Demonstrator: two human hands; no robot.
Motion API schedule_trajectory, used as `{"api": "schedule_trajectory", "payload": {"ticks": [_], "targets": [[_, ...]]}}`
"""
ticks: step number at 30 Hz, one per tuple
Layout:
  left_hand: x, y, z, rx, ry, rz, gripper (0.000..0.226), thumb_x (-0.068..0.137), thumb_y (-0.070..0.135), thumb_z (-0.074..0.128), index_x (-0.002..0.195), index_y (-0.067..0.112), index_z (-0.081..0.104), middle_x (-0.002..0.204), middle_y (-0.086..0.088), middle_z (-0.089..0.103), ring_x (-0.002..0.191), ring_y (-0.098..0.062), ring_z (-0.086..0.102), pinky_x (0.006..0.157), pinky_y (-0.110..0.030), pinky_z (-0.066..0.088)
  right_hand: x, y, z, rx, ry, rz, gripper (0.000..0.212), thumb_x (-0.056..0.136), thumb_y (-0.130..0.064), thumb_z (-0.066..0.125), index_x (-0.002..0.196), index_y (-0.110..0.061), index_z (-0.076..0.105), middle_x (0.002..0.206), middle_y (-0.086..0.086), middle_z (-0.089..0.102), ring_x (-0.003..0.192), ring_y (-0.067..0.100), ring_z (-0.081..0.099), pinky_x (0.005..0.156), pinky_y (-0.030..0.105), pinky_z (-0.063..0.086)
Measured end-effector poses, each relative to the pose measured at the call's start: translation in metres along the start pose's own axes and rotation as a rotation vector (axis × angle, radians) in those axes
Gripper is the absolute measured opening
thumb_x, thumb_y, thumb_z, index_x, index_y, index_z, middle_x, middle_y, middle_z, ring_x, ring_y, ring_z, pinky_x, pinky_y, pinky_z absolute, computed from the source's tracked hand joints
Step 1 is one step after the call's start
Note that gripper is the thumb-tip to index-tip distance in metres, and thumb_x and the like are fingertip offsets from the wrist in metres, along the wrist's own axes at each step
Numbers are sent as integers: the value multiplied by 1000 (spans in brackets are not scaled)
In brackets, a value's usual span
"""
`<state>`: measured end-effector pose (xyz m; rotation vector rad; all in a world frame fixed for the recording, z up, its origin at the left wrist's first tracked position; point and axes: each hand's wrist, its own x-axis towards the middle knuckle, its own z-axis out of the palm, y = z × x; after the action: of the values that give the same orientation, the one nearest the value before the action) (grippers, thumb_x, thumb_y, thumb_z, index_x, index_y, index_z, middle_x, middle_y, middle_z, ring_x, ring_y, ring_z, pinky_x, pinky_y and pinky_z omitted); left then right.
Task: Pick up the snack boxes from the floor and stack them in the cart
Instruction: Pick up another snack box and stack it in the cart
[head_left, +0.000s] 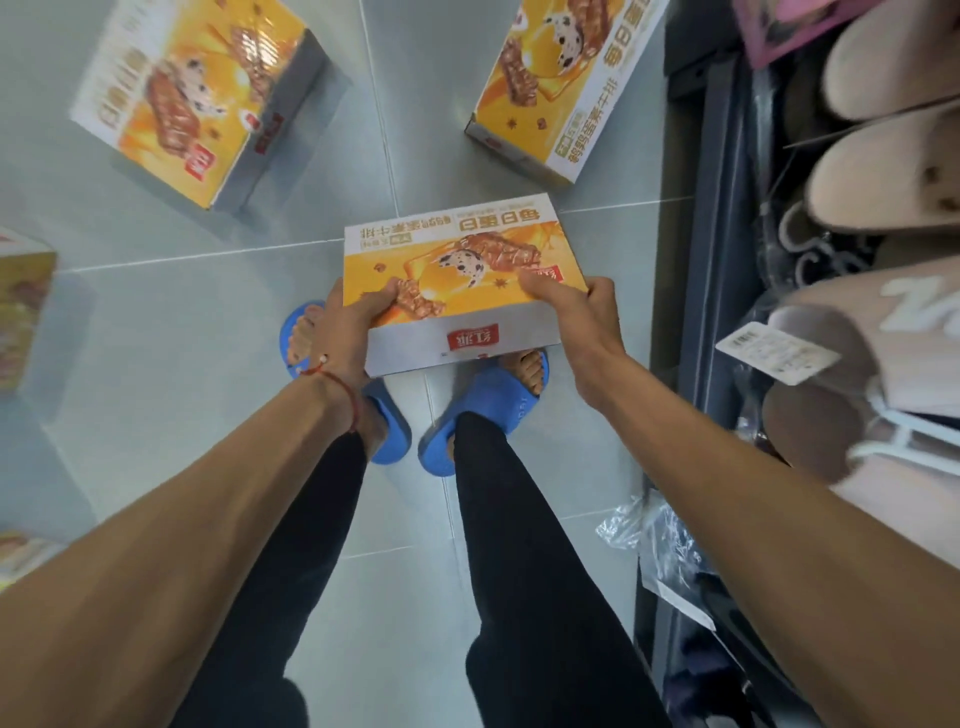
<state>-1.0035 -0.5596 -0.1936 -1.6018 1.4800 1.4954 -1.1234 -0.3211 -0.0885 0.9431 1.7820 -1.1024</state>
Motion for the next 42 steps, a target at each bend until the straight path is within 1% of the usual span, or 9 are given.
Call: {"api": "schedule_trajectory", "payload": {"ticks": [4, 9, 13, 17, 25, 30, 35, 39, 42], "targets": [[-126, 71, -17, -172, -94, -8, 24, 89, 36, 70, 113, 37, 66, 98, 11, 76, 76, -2, 72, 62, -25, 58, -55, -13, 5, 26, 17, -70, 63, 91, -39, 78, 134, -17, 38, 120, 4, 62, 84, 7, 70, 54, 14, 53], [-204, 103, -62, -264, -65, 2, 19, 90, 32, 67, 108, 35, 68, 90, 10, 74, 70, -4, 70, 63, -28, 53, -137, -34, 5, -140, -29, -220, 82, 64, -90, 69, 136, -57, 47, 135, 3, 59, 115, 20, 67, 93, 42, 62], [-255, 124, -106, -270, -92, -55, 16, 91, 35, 64, 106, 32, 66, 87, 6, 65, 83, -15, 61, 69, -30, 50, -211, -62, -1, -153, -34, -347, 54, 91, -53, 73, 137, -42, 48, 141, -2, 39, 112, -8, 56, 79, 7, 54], [-300, 142, -149, -305, -102, -88, 13, 87, 38, 66, 96, 28, 63, 83, 3, 60, 86, -21, 60, 79, -34, 53, -273, -83, 0, -176, -80, -458, 81, 83, -56, 73, 153, -33, 39, 151, -2, 45, 130, 13, 56, 101, 35, 58], [-391, 143, -208, -366, -91, 32, 21, 94, 47, 57, 94, 27, 66, 63, 16, 70, 74, -11, 67, 70, -31, 56, -366, -107, 3, -107, -173, -437, 64, 98, -34, 71, 152, -30, 38, 136, -5, 61, 116, 10, 67, 85, 23, 59], [-449, 125, -225, -447, -95, 123, 64, 77, 63, 63, 124, 20, 67, 105, -1, 76, 99, -24, 71, 95, -52, 55, -409, -105, -3, -140, -198, -437, 67, 96, -43, 71, 154, -35, 38, 140, -3, 62, 121, 13, 66, 100, 37, 59], [-500, 90, -227, -470, -22, 263, 64, 73, 56, 70, 127, 22, 64, 111, 0, 74, 107, -25, 69, 94, -50, 55, -447, -99, -21, -245, -238, -527, 70, 96, -51, 67, 157, -37, 36, 140, -7, 60, 114, 1, 63, 80, 13, 56], [-545, 54, -217, -555, 103, 347, 64, 76, 55, 72, 134, 32, 57, 126, -1, 68, 116, -26, 64, 99, -55, 52, -472, -85, -37, -289, -252, -583, 76, 90, -61, 70, 156, -39, 38, 139, -5, 64, 112, 6, 67, 86, 21, 60], [-580, 32, -208, -561, 249, 386, 70, 84, 61, 65, 145, 50, 34, 135, 1, 58, 117, -21, 61, 96, -44, 54, -498, -77, -44, -330, -291, -609, 70, 96, -53, 65, 157, -35, 35, 140, -2, 61, 106, 0, 63, 71, 8, 55]]}}
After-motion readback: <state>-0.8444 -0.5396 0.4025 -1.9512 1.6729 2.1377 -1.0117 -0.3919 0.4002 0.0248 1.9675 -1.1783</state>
